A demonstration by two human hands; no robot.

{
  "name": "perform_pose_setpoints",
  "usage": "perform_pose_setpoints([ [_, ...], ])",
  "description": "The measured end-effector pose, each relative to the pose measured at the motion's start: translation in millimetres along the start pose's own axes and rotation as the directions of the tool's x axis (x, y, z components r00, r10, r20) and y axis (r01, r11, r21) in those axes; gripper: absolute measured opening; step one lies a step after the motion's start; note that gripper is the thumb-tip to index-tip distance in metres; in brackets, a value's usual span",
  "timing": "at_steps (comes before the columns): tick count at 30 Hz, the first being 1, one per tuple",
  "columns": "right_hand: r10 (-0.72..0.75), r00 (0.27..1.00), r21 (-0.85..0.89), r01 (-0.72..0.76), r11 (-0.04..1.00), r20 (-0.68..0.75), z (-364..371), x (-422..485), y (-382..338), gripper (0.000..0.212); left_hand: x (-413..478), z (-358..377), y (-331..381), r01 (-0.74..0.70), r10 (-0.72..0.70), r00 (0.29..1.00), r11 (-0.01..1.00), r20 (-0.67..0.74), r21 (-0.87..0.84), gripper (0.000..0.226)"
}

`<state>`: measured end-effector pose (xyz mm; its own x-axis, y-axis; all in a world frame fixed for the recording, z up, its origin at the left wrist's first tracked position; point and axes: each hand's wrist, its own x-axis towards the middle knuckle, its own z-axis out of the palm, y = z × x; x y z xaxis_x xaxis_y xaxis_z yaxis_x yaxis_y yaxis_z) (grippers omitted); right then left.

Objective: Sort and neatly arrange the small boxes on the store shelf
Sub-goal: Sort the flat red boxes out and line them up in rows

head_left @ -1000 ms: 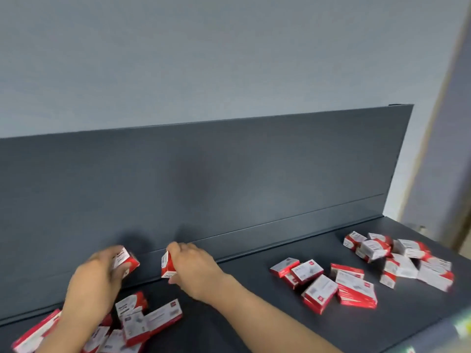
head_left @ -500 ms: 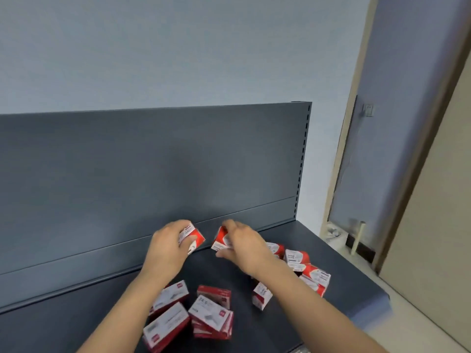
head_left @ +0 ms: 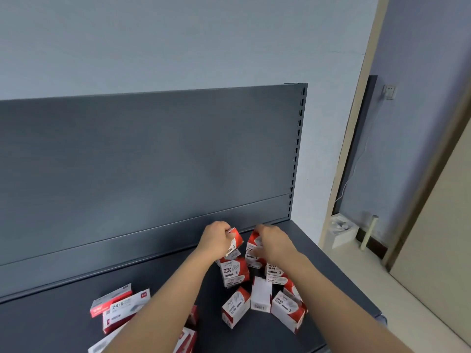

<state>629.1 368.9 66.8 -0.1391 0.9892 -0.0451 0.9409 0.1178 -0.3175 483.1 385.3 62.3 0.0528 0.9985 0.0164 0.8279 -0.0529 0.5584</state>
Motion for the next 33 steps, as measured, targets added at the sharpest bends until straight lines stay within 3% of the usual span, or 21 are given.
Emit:
perform_pose_setpoints([
  [5,-0.027,0.994,-0.009,0.028,1.000,0.103,11,8,6,0.036,7,13,-4,0.044,-0.061,0.979,0.995,0.194,0.091,0.035],
  [8,-0.038,0.996,0.021,0.036,0.999,0.087,8,10,4,0.041,3,11,-6,0.052,-0.075,0.970,0.993,0.230,0.103,0.033],
  [12,-0.100,0.989,-0.003,0.100,0.995,-0.108,-5,10,-13,0.046,-19,-13,-4,0.006,-0.007,1.000,0.989,0.005,0.148,0.051],
  [17,-0.263,0.929,0.025,0.278,0.960,-0.260,-7,4,-66,0.054,-58,-59,-23,-0.019,0.092,0.953,0.969,-0.287,0.247,0.056],
  [23,-0.428,0.873,0.045,0.449,0.892,-0.234,13,-15,-166,0.055,-120,-118,-89,0.096,0.035,0.899,0.957,-0.437,0.274,0.055],
  [33,-0.610,0.784,0.026,0.616,0.787,-0.114,101,-81,-361,0.058,-250,-209,-252,0.297,-0.169,0.850,0.936,-0.498,0.190,0.053],
])
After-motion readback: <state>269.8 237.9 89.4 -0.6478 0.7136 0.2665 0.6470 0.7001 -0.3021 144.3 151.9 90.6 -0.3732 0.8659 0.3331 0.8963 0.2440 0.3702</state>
